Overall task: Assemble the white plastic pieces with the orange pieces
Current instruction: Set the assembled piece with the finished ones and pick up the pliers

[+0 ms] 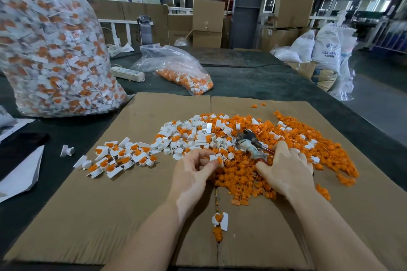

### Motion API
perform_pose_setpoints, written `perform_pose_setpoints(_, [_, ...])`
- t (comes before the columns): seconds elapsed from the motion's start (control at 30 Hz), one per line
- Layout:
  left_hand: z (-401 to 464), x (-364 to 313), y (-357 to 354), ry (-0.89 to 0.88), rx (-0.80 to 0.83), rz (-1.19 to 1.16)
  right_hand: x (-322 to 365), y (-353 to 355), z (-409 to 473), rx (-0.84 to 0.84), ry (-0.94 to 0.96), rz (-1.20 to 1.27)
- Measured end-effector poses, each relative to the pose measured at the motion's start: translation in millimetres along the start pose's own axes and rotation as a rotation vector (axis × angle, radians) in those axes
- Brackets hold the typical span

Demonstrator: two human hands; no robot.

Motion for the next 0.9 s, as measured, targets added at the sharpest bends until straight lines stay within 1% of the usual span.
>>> perform_pose_setpoints(0.1, [0, -1, 0, 0.034, -0.011, -0.064, 4, 9, -5, -0.065, 0.096, 0.083])
perform_pose_setpoints(0.2, [5, -3, -1, 0.116, -0.039, -0.259, 13, 19, -12, -0.055, 0.2, 0.129])
perform_pose_setpoints(0.27, [10, -6, -1, 0.156, -0.071, -0.338, 21, 23, -17, 0.029, 0.253, 0.16])
perform_pose_setpoints(0.37, [18, -12, -1, 0.201, -0.119, -0.444, 29, 25, -23, 0.256, 0.305, 0.323])
perform_pose_setpoints(0.43, [24, -14, 1, 0.228, -0.162, -0.429, 33, 25, -27, 0.407, 0.307, 0.454])
perform_pose_setpoints(0.47, [26, -14, 2, 0.24, -0.177, -0.408, 34, 24, -28, 0.456, 0.299, 0.492])
perform_pose_setpoints(0.67, [31, -16, 7, 0.273, -0.209, -0.34, 37, 25, -29, 0.653, 0.21, 0.595])
perform_pose_setpoints(0.77, [32, -16, 7, 0.28, -0.22, -0.322, 39, 25, -29, 0.692, 0.208, 0.597])
perform_pose_setpoints(0.9, [31, -16, 7, 0.298, -0.227, -0.31, 40, 26, -32, 0.643, 0.264, 0.517])
Point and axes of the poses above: each hand's wrist, its own z-axis towards the middle knuckle, its own y-axis out of the back of the hand, x = y × z, the point moved 3 cm from there along z, towards the middle knuckle, and after that the axes turned 4 degrees about -y, right-handed, at the moved point
